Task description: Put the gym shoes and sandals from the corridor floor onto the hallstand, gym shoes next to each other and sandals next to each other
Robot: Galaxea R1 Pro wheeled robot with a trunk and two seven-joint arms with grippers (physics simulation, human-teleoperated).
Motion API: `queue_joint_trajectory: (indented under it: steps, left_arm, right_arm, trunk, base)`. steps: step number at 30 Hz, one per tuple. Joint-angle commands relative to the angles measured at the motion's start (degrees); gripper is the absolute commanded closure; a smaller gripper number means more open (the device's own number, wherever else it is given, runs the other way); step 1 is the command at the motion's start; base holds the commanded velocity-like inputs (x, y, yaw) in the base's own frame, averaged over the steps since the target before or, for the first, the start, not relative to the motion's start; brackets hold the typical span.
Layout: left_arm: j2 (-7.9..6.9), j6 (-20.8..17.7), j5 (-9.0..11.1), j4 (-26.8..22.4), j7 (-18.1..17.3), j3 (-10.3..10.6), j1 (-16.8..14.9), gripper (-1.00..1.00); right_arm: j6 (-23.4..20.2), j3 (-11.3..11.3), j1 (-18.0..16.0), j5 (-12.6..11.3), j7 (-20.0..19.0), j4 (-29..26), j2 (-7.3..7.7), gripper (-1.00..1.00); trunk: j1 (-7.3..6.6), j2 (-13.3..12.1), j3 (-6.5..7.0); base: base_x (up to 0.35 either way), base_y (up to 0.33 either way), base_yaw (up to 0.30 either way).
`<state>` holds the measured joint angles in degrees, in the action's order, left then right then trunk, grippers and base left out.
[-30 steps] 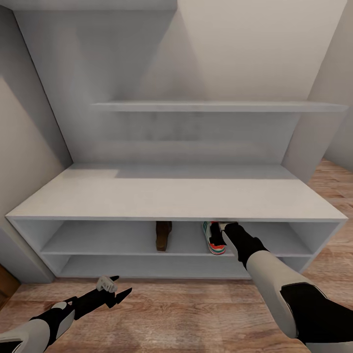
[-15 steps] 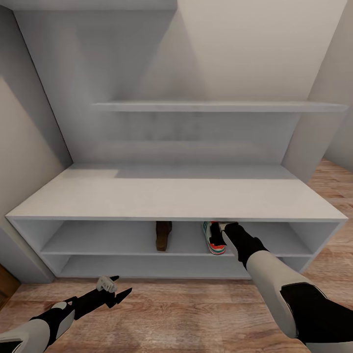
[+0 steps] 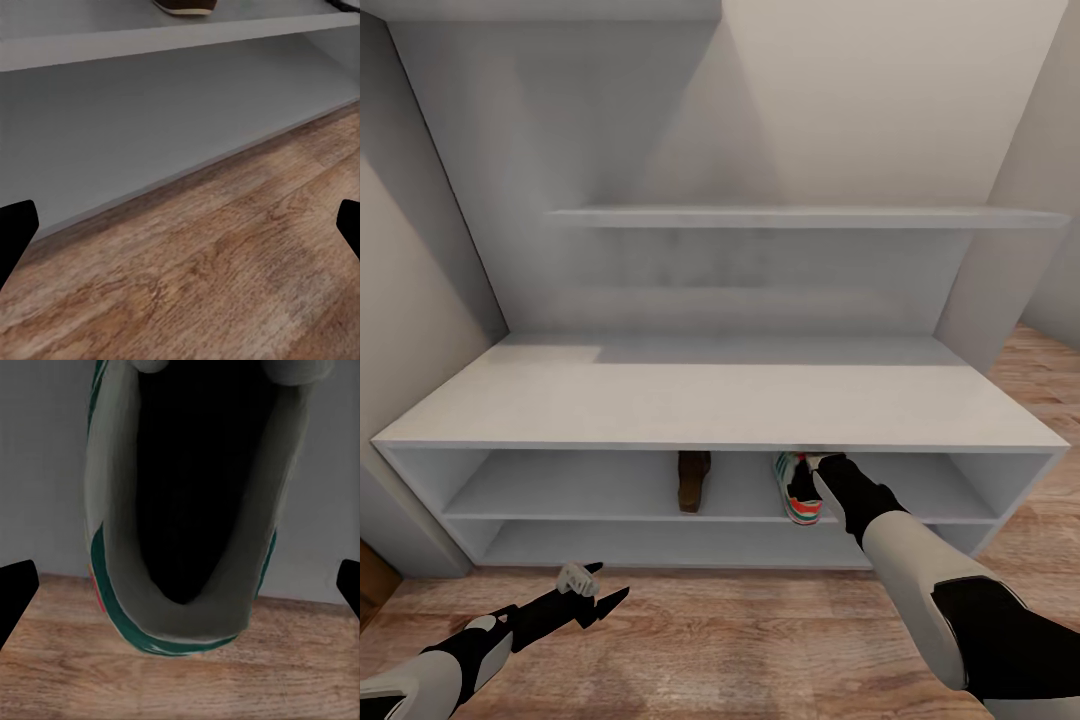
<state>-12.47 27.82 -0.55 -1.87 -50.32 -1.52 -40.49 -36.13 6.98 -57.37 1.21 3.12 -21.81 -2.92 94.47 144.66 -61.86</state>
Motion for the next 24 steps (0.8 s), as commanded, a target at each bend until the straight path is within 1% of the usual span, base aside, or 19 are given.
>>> queue_joint_trajectory:
  steps: [1,17,24]
  left_arm:
    - [-0.01,0.13,-0.06,0.03,-0.2,-0.15,-0.03,-1.0]
    - [-0.01,0.13,-0.06,0.03,-0.21,-0.15,-0.03,-1.0]
    - [-0.01,0.13,-0.06,0.03,-0.22,-0.15,-0.03,-1.0]
  right_arm:
    - [-0.34,0.31,-0.02,0.11,0.13,-0.08,0.02,-1.0]
    - [-0.34,0.28,-0.02,0.11,0.13,-0.08,0.02,-1.0]
    - [-0.34,0.27,-0.02,0.11,0.13,-0.08,0.02,-1.0]
  trunk:
    - [-0.01,0.02,-0.05]
    - [-0.01,0.02,-0.05]
    - [-0.01,0.02,-0.05]
  base:
    - [0.0,0.0,0.0]
    - [-0.006,0.0,0.0]
    - [-0.184,0.0,0.0]
